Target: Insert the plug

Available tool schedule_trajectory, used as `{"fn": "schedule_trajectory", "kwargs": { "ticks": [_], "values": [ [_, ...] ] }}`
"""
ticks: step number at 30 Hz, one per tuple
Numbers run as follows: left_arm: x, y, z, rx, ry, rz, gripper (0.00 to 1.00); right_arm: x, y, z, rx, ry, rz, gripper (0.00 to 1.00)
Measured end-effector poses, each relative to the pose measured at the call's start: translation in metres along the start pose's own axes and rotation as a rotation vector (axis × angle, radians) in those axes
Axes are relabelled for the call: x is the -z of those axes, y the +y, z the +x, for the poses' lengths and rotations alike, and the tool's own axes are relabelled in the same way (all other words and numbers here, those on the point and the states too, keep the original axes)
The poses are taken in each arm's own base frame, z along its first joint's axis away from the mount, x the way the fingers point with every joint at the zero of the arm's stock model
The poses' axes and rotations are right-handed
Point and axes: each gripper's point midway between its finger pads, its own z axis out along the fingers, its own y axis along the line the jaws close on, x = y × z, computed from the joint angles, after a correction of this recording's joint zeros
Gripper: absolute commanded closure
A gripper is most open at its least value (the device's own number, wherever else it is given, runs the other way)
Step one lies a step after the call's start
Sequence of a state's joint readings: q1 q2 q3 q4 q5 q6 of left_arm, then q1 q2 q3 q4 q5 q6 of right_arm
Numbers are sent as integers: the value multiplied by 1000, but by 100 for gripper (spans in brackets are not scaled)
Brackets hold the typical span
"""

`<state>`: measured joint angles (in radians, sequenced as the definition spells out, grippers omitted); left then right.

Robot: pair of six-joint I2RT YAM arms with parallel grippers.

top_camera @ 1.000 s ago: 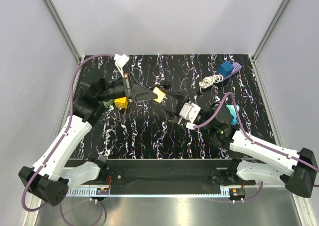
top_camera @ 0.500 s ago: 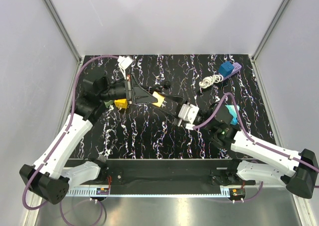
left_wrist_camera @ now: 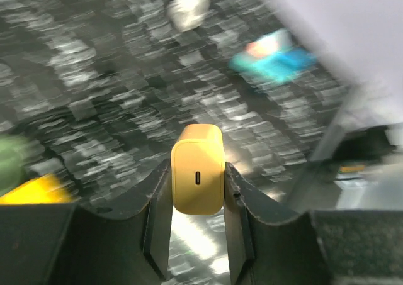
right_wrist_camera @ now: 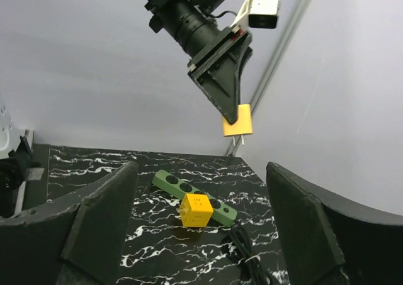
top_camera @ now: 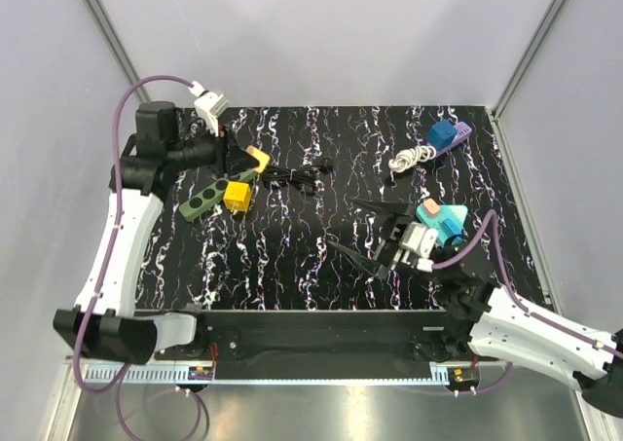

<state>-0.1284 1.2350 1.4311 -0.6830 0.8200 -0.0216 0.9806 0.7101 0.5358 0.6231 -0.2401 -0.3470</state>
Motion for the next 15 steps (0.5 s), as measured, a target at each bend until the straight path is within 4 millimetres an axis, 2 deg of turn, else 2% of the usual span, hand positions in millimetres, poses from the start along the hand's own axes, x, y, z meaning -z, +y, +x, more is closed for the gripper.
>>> {"fn": "schedule_trajectory", "kwargs": {
  "ticks": [1, 2, 6, 9, 13, 15],
  "values": [
    [-1, 19, 6, -39, 30, -62, 100, 6, -1, 3, -20, 3, 21, 8],
    [-3, 36, 13, -79, 66, -114, 100, 12, -2, 7, -40, 8, 44, 0],
    [-5, 101, 45, -212, 224, -274, 100, 29, -5, 26, -120, 33, 128, 0],
    [4, 147, 72, -298, 324, -356, 100, 38, -5, 39, -170, 58, 172, 0],
    [16, 185, 103, -389, 413, -365, 100, 43, -11, 46, -217, 71, 234, 0],
    [19, 196, 118, -419, 441, -352, 100, 45, -15, 48, -239, 71, 262, 0]
  ]
}}
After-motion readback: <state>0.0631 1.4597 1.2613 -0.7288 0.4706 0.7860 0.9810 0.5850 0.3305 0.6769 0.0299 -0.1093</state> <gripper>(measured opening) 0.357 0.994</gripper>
